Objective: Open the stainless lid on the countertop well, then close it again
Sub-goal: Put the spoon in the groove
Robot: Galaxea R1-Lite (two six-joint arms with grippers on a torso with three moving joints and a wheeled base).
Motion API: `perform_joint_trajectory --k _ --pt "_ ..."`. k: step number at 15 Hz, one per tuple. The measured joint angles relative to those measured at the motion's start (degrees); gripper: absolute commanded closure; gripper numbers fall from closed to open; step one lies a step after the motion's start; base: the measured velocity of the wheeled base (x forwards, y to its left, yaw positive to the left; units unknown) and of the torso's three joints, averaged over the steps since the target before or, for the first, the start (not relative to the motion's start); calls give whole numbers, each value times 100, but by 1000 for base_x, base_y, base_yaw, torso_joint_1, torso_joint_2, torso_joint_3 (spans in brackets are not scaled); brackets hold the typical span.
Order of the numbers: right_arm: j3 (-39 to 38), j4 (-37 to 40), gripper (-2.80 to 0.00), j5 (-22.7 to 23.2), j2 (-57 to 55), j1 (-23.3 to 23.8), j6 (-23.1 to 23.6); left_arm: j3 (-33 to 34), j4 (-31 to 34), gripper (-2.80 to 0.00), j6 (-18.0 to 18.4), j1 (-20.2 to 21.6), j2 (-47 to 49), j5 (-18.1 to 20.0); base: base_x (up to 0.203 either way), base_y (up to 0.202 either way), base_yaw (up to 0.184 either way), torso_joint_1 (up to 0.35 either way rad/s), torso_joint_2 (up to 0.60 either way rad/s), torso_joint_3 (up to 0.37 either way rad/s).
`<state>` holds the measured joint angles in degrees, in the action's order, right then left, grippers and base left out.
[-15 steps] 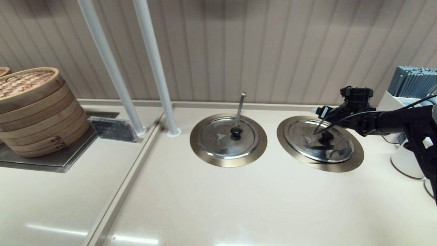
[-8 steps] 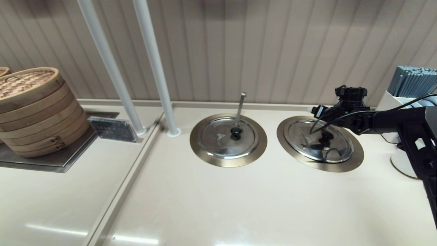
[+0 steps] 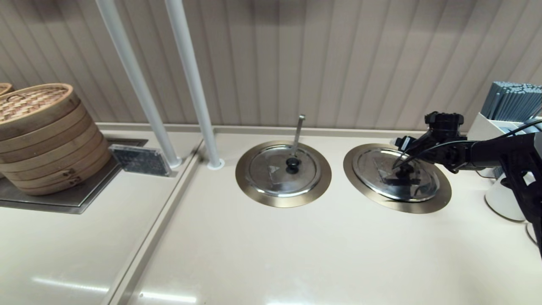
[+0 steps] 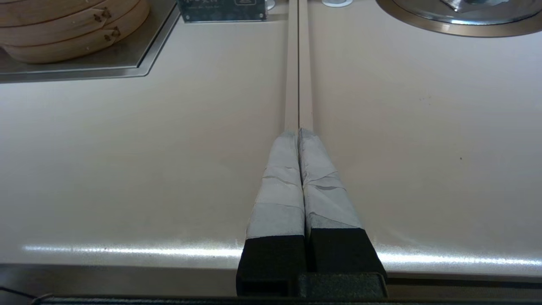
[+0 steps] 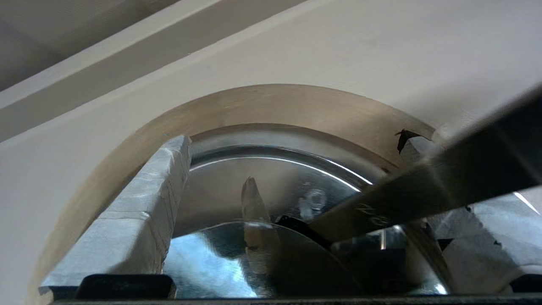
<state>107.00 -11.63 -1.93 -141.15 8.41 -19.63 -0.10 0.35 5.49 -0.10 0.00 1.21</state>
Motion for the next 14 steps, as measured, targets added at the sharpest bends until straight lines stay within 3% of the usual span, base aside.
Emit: perform_joint_trajectory --k 7,14 --pt "-705 -24 -280 15 451 102 -3 0 0 0 2 0 0 1 0 0 0 0 0 0" --pt "-2067 -32 -280 53 1567 65 26 0 -2 0 2 0 0 2 0 0 0 0 0 0"
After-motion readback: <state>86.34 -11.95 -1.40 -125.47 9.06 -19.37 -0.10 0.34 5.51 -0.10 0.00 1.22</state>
